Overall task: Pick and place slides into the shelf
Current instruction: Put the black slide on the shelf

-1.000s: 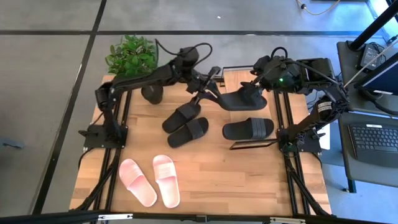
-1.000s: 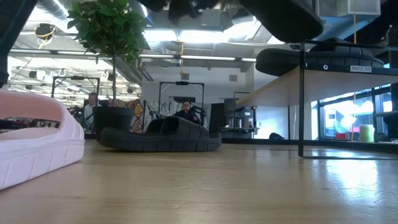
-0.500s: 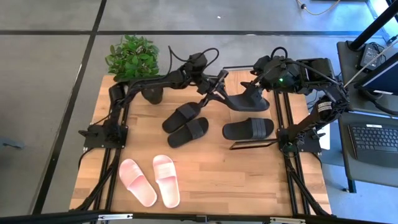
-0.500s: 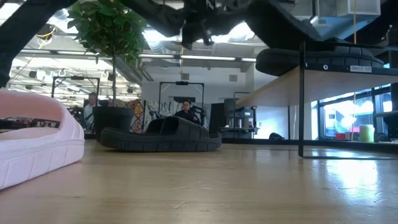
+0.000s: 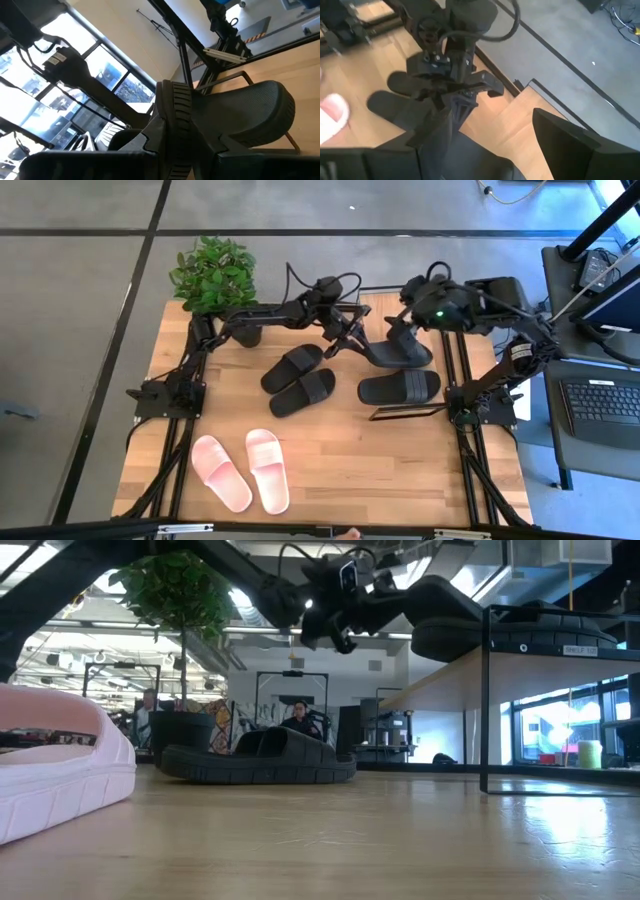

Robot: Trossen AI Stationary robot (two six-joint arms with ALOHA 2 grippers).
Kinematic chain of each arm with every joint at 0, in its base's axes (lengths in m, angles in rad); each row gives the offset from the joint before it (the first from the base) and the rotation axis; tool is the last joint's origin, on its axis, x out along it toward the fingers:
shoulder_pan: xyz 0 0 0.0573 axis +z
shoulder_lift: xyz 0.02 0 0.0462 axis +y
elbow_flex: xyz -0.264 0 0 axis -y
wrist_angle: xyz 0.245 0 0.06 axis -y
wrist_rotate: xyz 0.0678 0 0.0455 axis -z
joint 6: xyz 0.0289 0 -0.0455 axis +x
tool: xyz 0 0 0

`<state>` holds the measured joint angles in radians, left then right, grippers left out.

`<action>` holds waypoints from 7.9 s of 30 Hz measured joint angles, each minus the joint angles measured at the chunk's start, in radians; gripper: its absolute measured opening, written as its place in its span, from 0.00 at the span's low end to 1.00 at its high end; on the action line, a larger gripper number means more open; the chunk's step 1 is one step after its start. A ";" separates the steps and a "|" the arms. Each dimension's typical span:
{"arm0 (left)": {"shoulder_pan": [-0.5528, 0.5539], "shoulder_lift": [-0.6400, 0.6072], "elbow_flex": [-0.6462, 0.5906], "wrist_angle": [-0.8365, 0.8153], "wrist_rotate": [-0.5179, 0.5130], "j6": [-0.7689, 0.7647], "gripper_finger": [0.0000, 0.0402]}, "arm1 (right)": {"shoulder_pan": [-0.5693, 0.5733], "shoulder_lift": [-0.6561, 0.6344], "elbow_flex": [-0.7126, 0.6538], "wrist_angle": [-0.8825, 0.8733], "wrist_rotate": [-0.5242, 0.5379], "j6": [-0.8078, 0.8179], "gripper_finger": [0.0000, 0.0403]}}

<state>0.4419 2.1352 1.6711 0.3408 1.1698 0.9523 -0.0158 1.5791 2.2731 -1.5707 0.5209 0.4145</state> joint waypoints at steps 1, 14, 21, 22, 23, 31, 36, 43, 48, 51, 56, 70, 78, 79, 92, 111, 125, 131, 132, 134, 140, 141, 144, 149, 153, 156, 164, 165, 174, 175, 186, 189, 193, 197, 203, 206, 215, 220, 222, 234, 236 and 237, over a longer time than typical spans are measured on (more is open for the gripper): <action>0.000 0.001 0.000 -0.003 0.000 0.001 0.13 | 0.000 0.000 -0.016 0.000 0.000 0.000 0.68; -0.001 0.001 0.000 -0.066 -0.108 -0.046 0.22 | 0.000 0.000 -0.098 0.000 -0.001 0.000 0.68; -0.002 0.001 0.000 -0.073 -0.132 -0.138 0.27 | 0.000 -0.001 -0.078 0.000 0.000 0.002 0.68; -0.002 0.001 0.000 -0.074 -0.126 -0.138 0.28 | 0.000 -0.001 -0.077 0.000 0.000 0.002 0.68; -0.002 0.001 0.000 -0.075 -0.114 -0.138 0.30 | 0.000 -0.001 -0.077 0.000 0.000 0.002 0.68; -0.002 0.001 0.000 -0.078 -0.078 -0.133 0.44 | 0.000 -0.001 -0.077 0.000 0.000 -0.001 0.68; 0.000 0.001 0.000 -0.079 -0.079 -0.146 0.48 | 0.000 -0.001 -0.077 0.000 0.000 -0.003 0.68; 0.005 0.001 0.000 -0.148 -0.079 -0.211 0.52 | 0.000 -0.001 -0.077 0.000 0.000 -0.004 0.68; 0.002 0.001 0.000 -0.206 -0.072 -0.201 0.54 | 0.000 -0.001 -0.076 0.000 0.000 -0.021 0.68; 0.001 0.000 0.000 -0.207 -0.077 -0.200 0.54 | 0.000 -0.001 -0.076 0.000 0.000 -0.029 0.68; 0.001 0.000 0.000 -0.231 -0.076 -0.245 0.55 | 0.000 -0.001 -0.076 0.000 0.000 -0.030 0.68; -0.006 -0.028 0.001 -0.288 -0.142 -0.345 0.69 | 0.000 -0.001 -0.076 0.000 0.000 -0.033 0.68; 0.012 -0.170 0.001 -0.498 -0.570 -0.543 0.68 | 0.000 -0.001 -0.076 0.000 0.000 -0.031 0.68; 0.011 -0.189 0.001 -0.505 -0.639 -0.575 0.68 | 0.000 -0.001 -0.076 0.000 0.000 -0.031 0.68; -0.004 -0.503 0.000 -0.959 -0.771 -0.777 0.68 | -0.150 -0.021 -0.076 0.000 -0.224 -0.251 0.68; -0.142 -0.730 0.000 -1.187 -1.085 -0.916 0.68 | -0.538 -0.022 -0.466 0.040 -0.393 -0.816 0.68; -0.210 -0.732 0.000 -1.196 -1.109 -0.947 0.68 | -0.570 -0.022 -0.734 0.221 -0.384 -0.985 0.68; -0.223 -0.732 0.000 -1.196 -1.110 -0.947 0.68 | -0.570 -0.022 -0.772 0.184 -0.384 -0.968 0.68; -0.223 -0.732 0.000 -1.196 -1.110 -0.947 0.68 | -0.570 -0.022 -0.772 0.170 -0.388 -0.965 0.68; -0.223 -0.732 0.000 -1.195 -1.118 -0.947 0.68 | -0.570 -0.022 -0.769 0.141 -0.403 -0.945 0.68; -0.223 -0.732 0.000 -1.195 -1.165 -0.950 0.68 | -0.570 -0.032 -0.769 0.086 -0.426 -0.917 0.68; -0.223 -0.732 0.000 -1.195 -1.166 -0.950 0.68 | -0.570 -0.036 -0.769 0.083 -0.427 -0.916 0.68; -0.223 -0.732 0.000 -1.195 -1.167 -0.950 0.68 | -0.570 -0.056 -0.769 0.085 -0.442 -0.914 0.68; -0.223 -0.732 0.000 -1.195 -1.167 -0.950 0.68 | -0.570 -0.093 -0.769 0.088 -0.444 -0.885 0.68; -0.223 -0.732 0.000 -1.194 -1.168 -0.950 0.68 | -0.570 -0.142 -0.768 0.122 -0.358 -0.822 0.68; -0.223 -0.732 0.000 -1.194 -1.168 -0.950 0.68 | -0.570 -0.191 -0.739 0.133 -0.338 -0.767 0.68; -0.223 -0.732 0.000 -1.194 -1.135 -0.857 0.68 | -0.495 -0.369 -0.652 0.260 -0.489 -0.563 0.68; -0.229 -0.732 0.000 -1.194 -1.124 -0.816 0.68 | -0.474 -0.394 -0.650 0.289 -0.499 -0.545 0.68; -0.338 -0.732 0.000 -1.200 -1.126 -0.532 0.68 | -0.317 -0.496 -0.649 0.422 -0.500 -0.418 0.68; -0.349 -0.732 0.000 -1.207 -1.144 -0.555 0.68 | -0.306 -0.496 -0.649 0.426 -0.500 -0.418 0.68; -0.501 -0.741 -0.071 -1.429 -1.408 -1.146 0.68 | -0.254 -0.477 -0.678 0.446 -0.499 -0.418 0.68; -0.537 -0.782 -0.176 -1.411 -1.441 -1.376 0.68 | -0.254 -0.472 -0.688 0.448 -0.497 -0.418 0.68; -0.577 -0.876 -0.373 -1.354 -1.459 -1.677 0.68 | -0.254 -0.466 -0.688 0.448 -0.497 -0.418 0.68; -0.621 -0.992 -0.573 -1.140 -1.467 -1.915 0.68 | -0.254 -0.462 -0.688 0.453 -0.497 -0.419 0.68; -0.667 -1.041 -0.805 -0.892 -1.485 -2.233 0.68 | -0.254 -0.462 -0.688 0.454 -0.497 -0.419 0.68; -0.693 -1.032 -0.897 -0.823 -1.472 -2.400 0.68 | -0.254 -0.462 -0.688 0.454 -0.497 -0.420 0.68; -0.787 -1.027 -1.001 -0.763 -1.676 -2.684 0.68 | -0.254 -0.462 -0.688 0.453 -0.497 -0.422 0.68; -0.795 -0.996 -1.009 -0.762 -1.675 -2.729 0.68 | -0.254 -0.462 -0.688 0.453 -0.497 -0.428 0.68; -0.795 -0.976 -1.010 -0.765 -1.675 -2.731 0.68 | -0.254 -0.462 -0.688 0.453 -0.497 -0.438 0.68; -0.789 -0.882 -1.009 -0.724 -1.601 -2.901 0.68 | -0.254 -0.462 -0.688 0.452 -0.497 -0.445 0.68; -0.788 -0.870 -1.009 -0.722 -1.600 -2.927 0.68 | -0.254 -0.462 -0.688 0.452 -0.497 -0.445 0.68; -0.788 -0.863 -1.009 -0.722 -1.600 -2.932 0.68 | -0.255 -0.462 -0.688 0.452 -0.497 -0.445 0.68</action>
<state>-0.3462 1.2724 0.6621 -0.3813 -0.4298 -1.9799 -0.2704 1.1175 1.5848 -1.1183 0.0238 -0.0307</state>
